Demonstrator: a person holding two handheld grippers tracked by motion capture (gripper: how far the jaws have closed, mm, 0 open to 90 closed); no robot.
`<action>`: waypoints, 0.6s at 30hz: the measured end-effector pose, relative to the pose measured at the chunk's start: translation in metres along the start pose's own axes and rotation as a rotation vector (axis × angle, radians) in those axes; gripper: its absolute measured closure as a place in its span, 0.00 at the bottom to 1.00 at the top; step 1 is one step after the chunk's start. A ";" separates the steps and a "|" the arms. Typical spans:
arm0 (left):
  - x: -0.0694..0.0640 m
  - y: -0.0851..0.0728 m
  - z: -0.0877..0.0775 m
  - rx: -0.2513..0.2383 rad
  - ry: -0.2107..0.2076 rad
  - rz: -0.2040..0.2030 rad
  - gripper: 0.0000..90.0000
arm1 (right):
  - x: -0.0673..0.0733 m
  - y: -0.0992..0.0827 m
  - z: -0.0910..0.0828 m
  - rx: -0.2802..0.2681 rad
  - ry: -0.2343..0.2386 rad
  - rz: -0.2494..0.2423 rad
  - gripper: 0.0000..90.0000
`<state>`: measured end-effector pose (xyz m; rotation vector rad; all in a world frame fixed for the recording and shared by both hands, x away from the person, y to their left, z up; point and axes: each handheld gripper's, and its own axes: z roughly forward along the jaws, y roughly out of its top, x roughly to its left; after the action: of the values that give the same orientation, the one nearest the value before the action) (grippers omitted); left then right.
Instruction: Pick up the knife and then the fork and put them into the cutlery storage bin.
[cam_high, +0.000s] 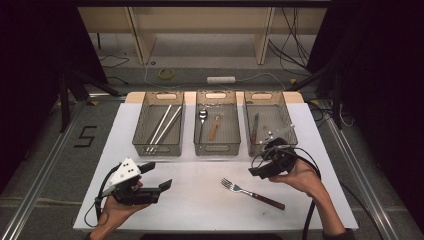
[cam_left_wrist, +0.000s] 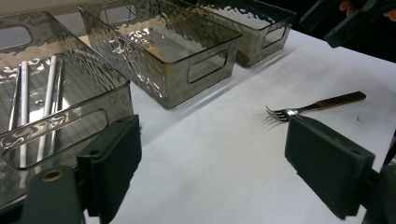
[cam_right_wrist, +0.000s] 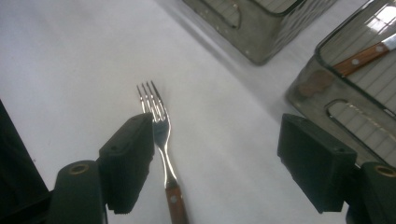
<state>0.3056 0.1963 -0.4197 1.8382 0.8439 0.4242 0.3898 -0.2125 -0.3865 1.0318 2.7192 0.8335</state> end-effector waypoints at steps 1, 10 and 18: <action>0.000 0.000 0.000 -0.001 0.000 0.000 0.20 | 0.001 0.000 0.001 0.007 0.003 -0.005 0.31; 0.000 0.000 -0.001 -0.002 0.002 -0.002 0.20 | 0.009 -0.005 0.009 0.075 0.023 -0.030 0.32; 0.000 0.000 -0.001 -0.002 0.003 -0.002 0.20 | 0.014 -0.011 0.015 0.121 0.035 -0.053 0.32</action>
<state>0.3052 0.1973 -0.4195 1.8355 0.8468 0.4259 0.3772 -0.2033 -0.4036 0.9703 2.8442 0.6923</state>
